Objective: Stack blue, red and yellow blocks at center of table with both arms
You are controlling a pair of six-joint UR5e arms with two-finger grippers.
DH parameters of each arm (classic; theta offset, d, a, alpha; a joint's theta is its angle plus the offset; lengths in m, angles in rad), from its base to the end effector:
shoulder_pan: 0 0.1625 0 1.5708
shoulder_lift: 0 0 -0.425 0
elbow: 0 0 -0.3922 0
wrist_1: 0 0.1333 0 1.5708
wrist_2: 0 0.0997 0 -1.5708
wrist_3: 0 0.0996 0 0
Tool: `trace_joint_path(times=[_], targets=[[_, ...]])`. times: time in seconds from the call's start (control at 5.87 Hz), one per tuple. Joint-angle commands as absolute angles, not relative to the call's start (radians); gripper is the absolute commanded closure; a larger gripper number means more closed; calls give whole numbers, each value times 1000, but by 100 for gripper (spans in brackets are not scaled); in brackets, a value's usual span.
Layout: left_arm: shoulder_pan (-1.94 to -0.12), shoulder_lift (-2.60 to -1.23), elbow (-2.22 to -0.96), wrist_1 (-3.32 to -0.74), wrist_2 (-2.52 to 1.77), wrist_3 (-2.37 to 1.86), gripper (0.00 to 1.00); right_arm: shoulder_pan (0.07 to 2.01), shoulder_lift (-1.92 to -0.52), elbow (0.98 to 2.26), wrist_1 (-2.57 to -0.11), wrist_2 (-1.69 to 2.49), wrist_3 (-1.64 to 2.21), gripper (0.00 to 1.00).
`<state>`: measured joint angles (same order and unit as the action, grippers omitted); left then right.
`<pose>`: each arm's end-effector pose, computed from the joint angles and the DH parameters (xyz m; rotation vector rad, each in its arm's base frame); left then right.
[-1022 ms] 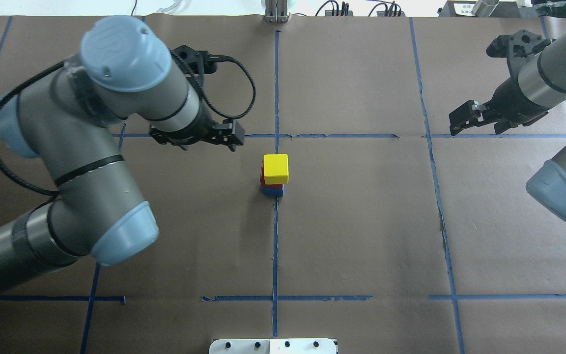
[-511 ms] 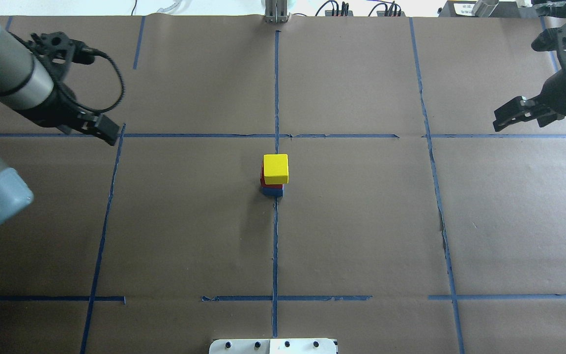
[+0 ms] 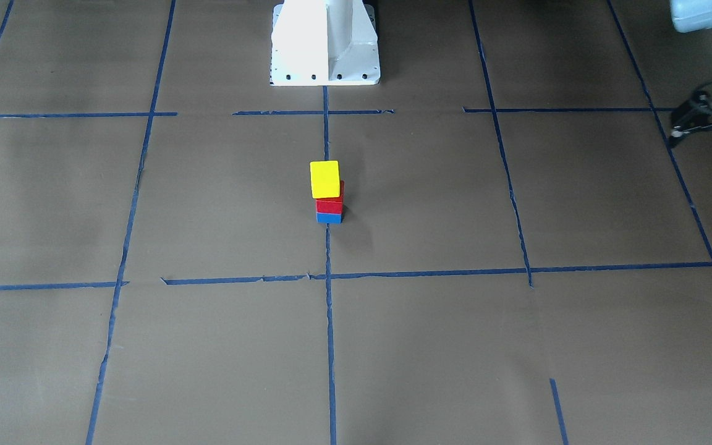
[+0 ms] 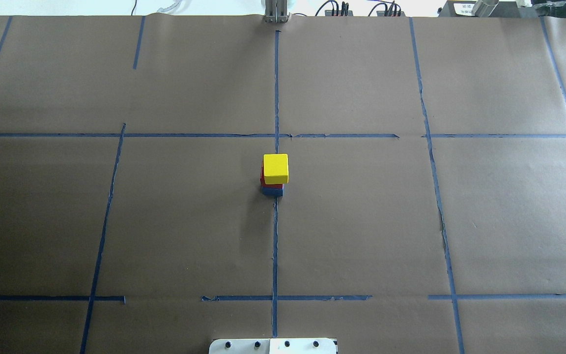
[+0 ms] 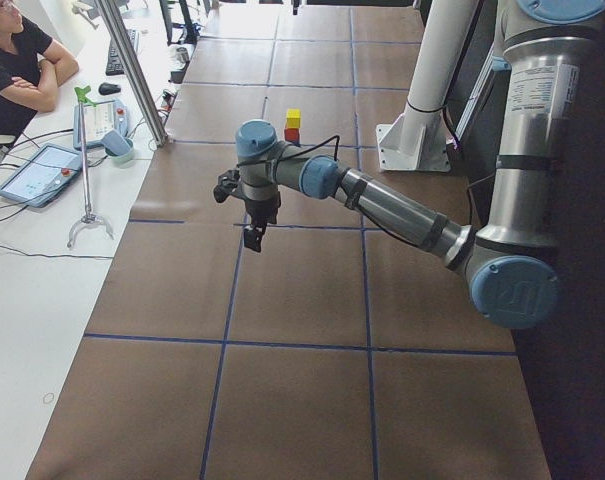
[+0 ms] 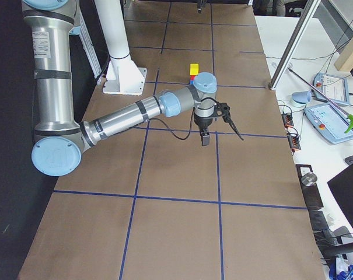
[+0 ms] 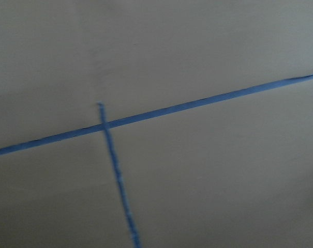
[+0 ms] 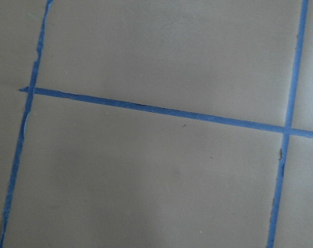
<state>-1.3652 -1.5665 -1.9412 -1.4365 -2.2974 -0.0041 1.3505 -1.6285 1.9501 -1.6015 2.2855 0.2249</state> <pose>0.0320 -0.4821 0.4966 0.1450 0.7448 0.2760 -0.0352 -0.4683 0.5063 0.1148 -0.7535 -0.0996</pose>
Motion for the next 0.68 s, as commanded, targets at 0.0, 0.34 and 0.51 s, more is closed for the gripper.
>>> trace_joint_path(times=[0.0, 0.34, 0.51], targets=[[-1544, -1514, -1730, -1428, -2312, 237, 0, 1469, -1686, 1893, -1603, 2324, 110, 0], [-1548, -1514, -1684, -1431, -2331, 232, 0, 1506, -1689, 1852, -1595, 2368, 51, 0], [-1548, -1513, -1698, -1428, -2348, 221, 0, 1505, -1687, 1850, -1594, 2362, 61, 0]])
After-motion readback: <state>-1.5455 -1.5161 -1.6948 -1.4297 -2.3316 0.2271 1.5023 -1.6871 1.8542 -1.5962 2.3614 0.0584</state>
